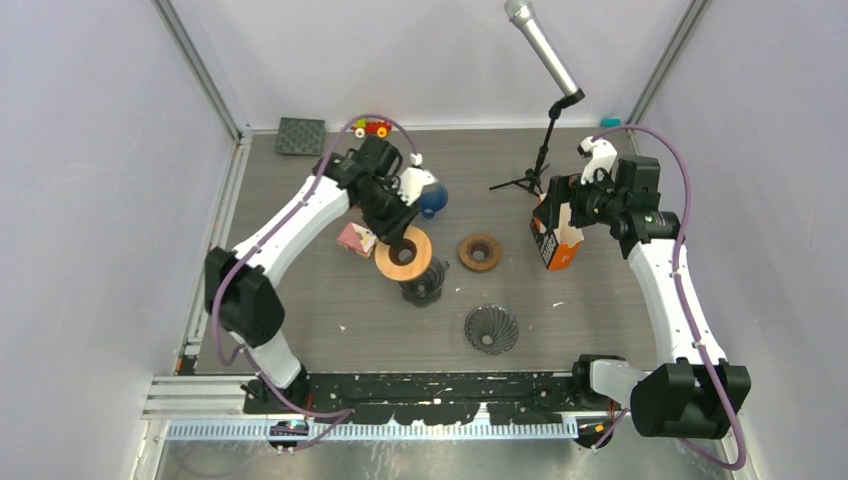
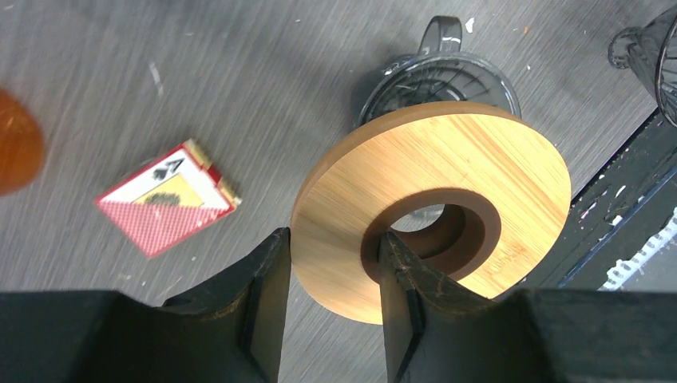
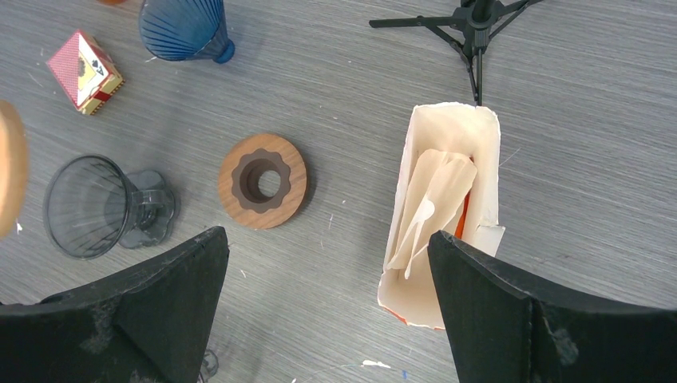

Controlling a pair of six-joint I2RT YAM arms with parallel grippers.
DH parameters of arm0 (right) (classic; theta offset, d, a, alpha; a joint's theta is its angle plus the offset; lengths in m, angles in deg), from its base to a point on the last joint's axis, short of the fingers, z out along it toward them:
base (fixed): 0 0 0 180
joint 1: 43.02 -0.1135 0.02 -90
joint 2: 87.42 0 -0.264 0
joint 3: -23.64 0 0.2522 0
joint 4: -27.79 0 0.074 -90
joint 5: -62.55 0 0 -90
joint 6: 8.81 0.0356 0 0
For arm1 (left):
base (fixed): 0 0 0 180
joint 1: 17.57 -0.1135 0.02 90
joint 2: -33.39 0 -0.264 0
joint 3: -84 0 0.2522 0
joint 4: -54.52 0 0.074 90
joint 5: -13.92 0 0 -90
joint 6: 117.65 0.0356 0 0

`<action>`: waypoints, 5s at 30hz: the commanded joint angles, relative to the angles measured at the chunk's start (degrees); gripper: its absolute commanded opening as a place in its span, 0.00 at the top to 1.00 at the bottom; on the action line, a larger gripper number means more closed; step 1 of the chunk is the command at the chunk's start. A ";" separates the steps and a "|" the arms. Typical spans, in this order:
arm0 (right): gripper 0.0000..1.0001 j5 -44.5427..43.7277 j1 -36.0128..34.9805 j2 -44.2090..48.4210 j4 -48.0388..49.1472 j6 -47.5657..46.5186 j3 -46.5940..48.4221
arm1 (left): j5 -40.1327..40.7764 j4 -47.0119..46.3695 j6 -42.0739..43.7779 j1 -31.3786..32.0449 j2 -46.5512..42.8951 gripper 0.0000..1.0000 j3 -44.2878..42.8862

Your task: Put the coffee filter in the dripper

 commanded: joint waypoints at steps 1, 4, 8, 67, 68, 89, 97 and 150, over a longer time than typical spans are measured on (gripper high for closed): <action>0.00 0.44 -0.24 0.88 0.10 -0.40 2.86 | 1.68 2.58 -2.55 3.45 4.86 0.73 -4.46; 0.01 0.56 -0.24 1.11 0.17 -0.34 2.80 | 2.15 2.99 -2.78 4.66 7.99 0.73 -5.83; 0.00 0.75 -0.24 0.91 0.18 -0.31 2.85 | 2.10 3.02 -3.25 5.90 9.96 0.73 -6.39; 0.25 -4.06 -32.76 -6.50 -24.78 -23.90 -7.07 | 23.80 -16.29 -1.04 7.08 -12.64 0.07 8.47; 0.26 -3.86 -32.95 -7.30 -24.52 -23.89 -7.22 | 23.61 -16.64 -1.03 6.66 -12.95 0.07 8.63; 0.88 0.55 -35.49 -17.14 -26.46 -22.65 -3.01 | 21.10 -21.01 1.14 -0.55 -18.36 0.05 15.35; 1.00 0.48 -35.51 -15.87 -28.41 -19.67 2.66 | 20.44 -20.40 1.83 -0.90 -20.65 0.05 17.54; 0.99 6.65 -37.49 -39.28 -25.42 7.62 35.82 | -15.96 -20.74 -14.15 -13.63 -23.85 0.22 18.14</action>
